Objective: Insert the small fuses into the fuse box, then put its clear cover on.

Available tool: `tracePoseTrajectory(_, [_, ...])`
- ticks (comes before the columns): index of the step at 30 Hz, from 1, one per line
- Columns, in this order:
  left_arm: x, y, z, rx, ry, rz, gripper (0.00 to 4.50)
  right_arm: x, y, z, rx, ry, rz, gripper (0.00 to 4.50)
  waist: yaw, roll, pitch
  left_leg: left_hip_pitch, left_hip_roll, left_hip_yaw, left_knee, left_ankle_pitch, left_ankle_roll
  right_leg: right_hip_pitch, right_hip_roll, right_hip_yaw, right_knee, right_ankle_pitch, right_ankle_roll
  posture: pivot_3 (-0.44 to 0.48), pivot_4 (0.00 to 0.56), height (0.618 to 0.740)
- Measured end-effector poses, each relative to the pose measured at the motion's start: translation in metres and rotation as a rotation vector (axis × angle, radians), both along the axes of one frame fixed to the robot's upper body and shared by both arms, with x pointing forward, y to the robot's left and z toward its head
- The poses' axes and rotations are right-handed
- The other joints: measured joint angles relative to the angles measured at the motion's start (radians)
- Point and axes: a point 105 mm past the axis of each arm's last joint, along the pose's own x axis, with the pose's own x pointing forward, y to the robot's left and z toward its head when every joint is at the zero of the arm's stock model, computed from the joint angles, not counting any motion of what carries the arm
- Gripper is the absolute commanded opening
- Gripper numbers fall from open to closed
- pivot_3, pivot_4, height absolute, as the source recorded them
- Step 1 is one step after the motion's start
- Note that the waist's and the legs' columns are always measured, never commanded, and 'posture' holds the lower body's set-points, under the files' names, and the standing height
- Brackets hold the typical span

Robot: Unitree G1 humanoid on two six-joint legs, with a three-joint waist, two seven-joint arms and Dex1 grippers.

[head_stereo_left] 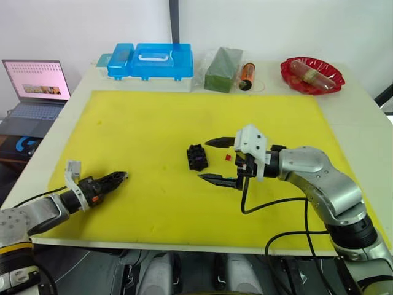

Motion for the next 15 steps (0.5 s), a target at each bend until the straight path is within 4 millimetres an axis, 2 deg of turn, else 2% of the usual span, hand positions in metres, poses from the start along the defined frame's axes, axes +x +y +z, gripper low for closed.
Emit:
tracePoseTrajectory(9, [-0.004,0.006,0.001,0.002,-0.021,-0.03,0.02,0.003,-0.004,0.003,0.013,-0.006,-0.02,4.5,-0.004,0.005,-0.003,0.001,0.001,0.004,-0.008,0.004,-0.001,-0.002,-0.001,-0.001,0.002,0.0,0.0,0.0,0.15,0.74])
tracePoseTrajectory(13, [-0.007,0.002,0.019,0.02,-0.079,-0.111,0.02,0.003,-0.006,0.006,0.035,0.017,-0.023,4.5,-0.003,-0.001,0.0,0.0,0.002,0.003,-0.009,0.006,-0.004,-0.004,0.001,-0.001,0.002,0.0,-0.001,0.0,0.15,0.74])
tracePoseTrajectory(15, [-0.003,-0.014,0.05,0.07,-0.211,-0.241,0.02,0.004,-0.008,0.014,0.119,0.097,-0.032,4.5,0.004,-0.01,0.005,-0.003,0.003,0.001,-0.009,0.007,-0.006,-0.004,0.001,-0.004,0.001,0.001,-0.004,0.0,0.15,0.74])
